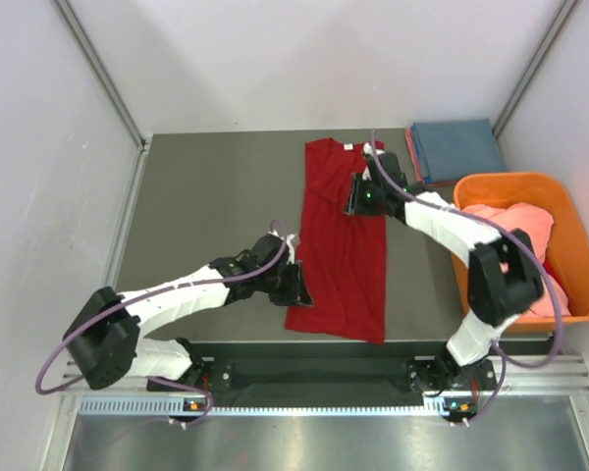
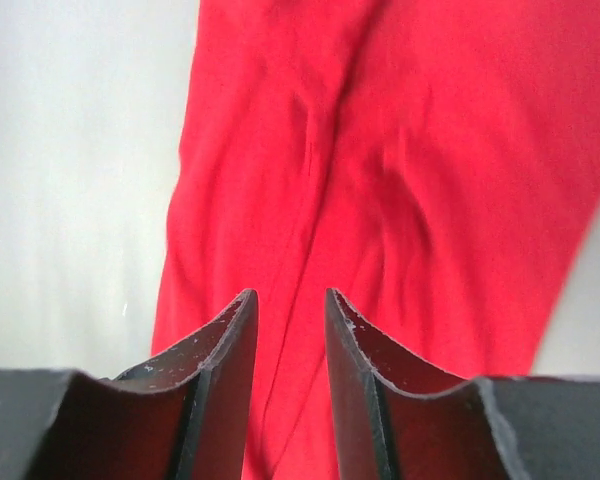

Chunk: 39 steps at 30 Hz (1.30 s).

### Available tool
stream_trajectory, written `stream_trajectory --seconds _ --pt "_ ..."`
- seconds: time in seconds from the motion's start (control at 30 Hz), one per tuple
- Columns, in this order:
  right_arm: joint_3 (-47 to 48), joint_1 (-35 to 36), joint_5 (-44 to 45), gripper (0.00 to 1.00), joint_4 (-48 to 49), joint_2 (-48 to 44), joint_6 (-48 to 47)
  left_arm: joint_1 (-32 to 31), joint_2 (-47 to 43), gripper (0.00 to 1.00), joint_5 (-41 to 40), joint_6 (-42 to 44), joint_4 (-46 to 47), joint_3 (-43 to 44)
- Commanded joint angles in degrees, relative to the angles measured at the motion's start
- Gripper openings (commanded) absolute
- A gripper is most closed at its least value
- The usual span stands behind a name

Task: Fold and stack the t-shirts
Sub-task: Fold the tshirt

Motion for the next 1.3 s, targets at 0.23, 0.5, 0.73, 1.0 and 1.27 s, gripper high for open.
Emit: stream_trajectory --seconds 0.23,0.5,0.73,1.0,1.27 --pt "23.2 -3.58 -9.93 0.34 0.13 22.04 -9.91 -5.71 9.01 0.29 0.21 -0.4 15.03 3.06" --pt "27.25 -3.67 -11.17 0.36 -1.46 27.95 -11.41 -8.6 14.19 0.29 -0.76 0.66 18.99 4.64" --pt "26.99 -3.67 -10.2 0.38 -1.28 28.57 -11.49 -9.93 18.33 0.28 -2.34 0.83 19.17 4.91" --pt "29.8 -3.67 -8.88 0.38 -3.13 30.85 -12.2 -11.6 19.56 0.27 -6.47 1.1 17.32 3.86" --pt "30.42 -3.67 -8.0 0.37 -3.92 32.17 -11.67 -11.86 20.18 0.26 -7.53 0.4 17.41 1.66"
